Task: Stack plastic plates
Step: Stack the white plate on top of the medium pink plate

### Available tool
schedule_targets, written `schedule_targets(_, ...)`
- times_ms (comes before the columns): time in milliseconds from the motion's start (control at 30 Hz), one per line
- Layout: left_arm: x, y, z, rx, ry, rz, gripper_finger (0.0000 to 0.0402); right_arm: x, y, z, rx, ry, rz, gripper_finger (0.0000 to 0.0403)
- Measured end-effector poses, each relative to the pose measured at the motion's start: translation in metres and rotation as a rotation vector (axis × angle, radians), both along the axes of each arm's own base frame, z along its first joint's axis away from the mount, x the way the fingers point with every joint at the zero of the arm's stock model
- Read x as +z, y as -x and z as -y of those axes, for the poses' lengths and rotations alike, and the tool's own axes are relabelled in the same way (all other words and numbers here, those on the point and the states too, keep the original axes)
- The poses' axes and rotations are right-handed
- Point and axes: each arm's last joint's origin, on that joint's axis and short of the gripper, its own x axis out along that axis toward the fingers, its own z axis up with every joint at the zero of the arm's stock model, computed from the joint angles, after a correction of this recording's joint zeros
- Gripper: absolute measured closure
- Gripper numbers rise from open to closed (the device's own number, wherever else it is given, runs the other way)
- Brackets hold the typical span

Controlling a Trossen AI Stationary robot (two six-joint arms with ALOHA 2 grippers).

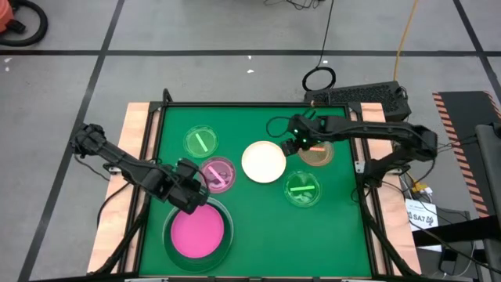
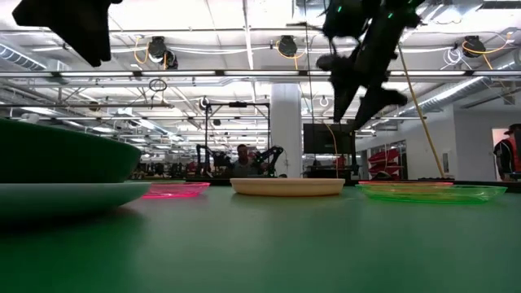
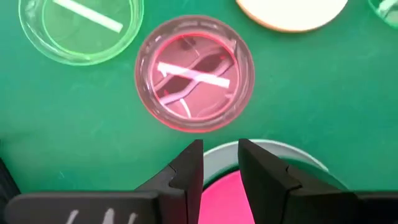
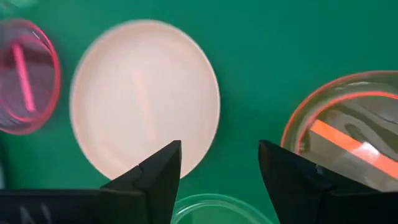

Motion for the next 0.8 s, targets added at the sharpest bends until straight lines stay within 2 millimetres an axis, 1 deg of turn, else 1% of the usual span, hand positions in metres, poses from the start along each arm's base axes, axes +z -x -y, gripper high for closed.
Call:
schedule_targets(167, 0.0, -0.001, -0.002, -0.008, -0.008, -0.001, 0.0293, -0.028, -0.01, 0.024, 0.121, -0.07, -0.043, 0.0195)
schedule_targets(333, 0.0, -0.002, -0.005, 0.008, -0.015, -0.002, 0.0293, -0.045, -0.015, 0.039, 0.182, -0.081, -0.059, 0.0195)
schedule_targets(567, 0.0, -0.004, -0.013, 0.022, -0.04, -0.025, 0.0293, -0.062, -0.028, 0.045, 0.232, -0.061, -0.036, 0.0195)
schedule_targets(800, 0.0, -0.004, -0.016, 0.025, -0.048, -0.036, 0.0293, -0.081, -0.035, 0.046, 0.233, -0.071, -0.077, 0.0201)
